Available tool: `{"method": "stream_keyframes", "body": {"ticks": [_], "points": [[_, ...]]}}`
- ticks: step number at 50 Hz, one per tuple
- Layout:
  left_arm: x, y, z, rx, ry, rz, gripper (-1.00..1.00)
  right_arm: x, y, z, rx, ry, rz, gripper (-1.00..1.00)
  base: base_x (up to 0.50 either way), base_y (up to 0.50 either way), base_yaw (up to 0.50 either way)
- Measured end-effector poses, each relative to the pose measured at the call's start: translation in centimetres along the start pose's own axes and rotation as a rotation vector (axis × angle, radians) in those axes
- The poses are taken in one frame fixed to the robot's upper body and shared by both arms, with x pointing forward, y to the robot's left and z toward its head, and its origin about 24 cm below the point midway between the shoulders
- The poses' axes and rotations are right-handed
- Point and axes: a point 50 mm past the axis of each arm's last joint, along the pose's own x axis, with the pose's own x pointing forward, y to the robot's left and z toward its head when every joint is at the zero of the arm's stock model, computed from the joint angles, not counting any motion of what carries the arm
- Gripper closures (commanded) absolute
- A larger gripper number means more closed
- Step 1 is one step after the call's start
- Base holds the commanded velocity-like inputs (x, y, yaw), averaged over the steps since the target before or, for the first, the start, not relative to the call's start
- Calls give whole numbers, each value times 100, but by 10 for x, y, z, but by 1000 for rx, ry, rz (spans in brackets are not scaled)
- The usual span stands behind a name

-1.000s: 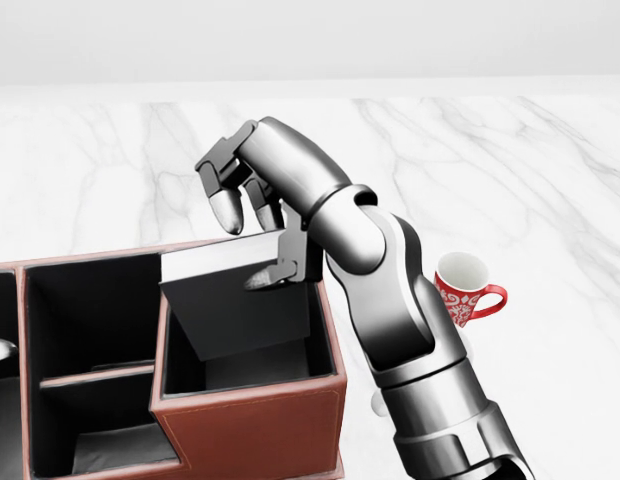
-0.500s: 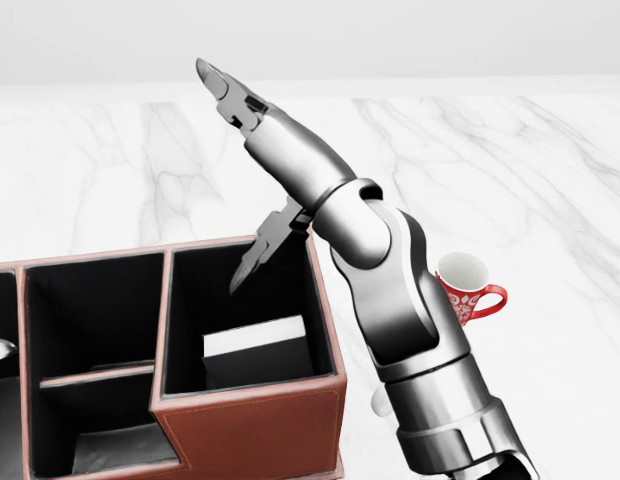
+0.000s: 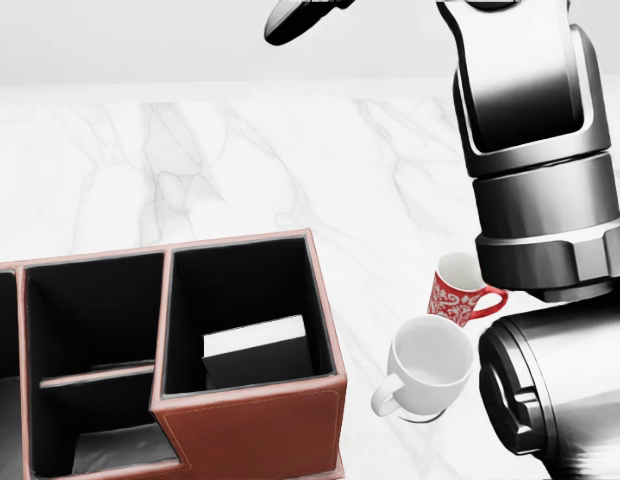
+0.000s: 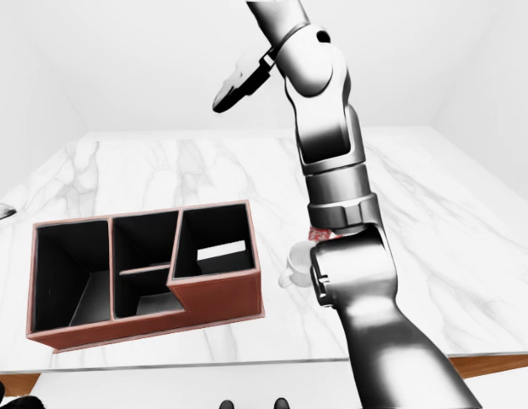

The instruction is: Pick up the book and place it in the right compartment of the caddy.

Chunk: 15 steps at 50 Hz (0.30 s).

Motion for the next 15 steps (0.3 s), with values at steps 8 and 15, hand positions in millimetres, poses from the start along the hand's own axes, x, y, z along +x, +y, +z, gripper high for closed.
{"method": "stream_keyframes", "body": {"ticks": [8,15], "points": [[42,8,28,0,-187,-18,-100,12,-58,18,7,-6,-146,-100,0,0,0],[83,14,54,-3,-314,-45,-100,16,-104,37,7,0,-253,-100,0,0,0]]}}
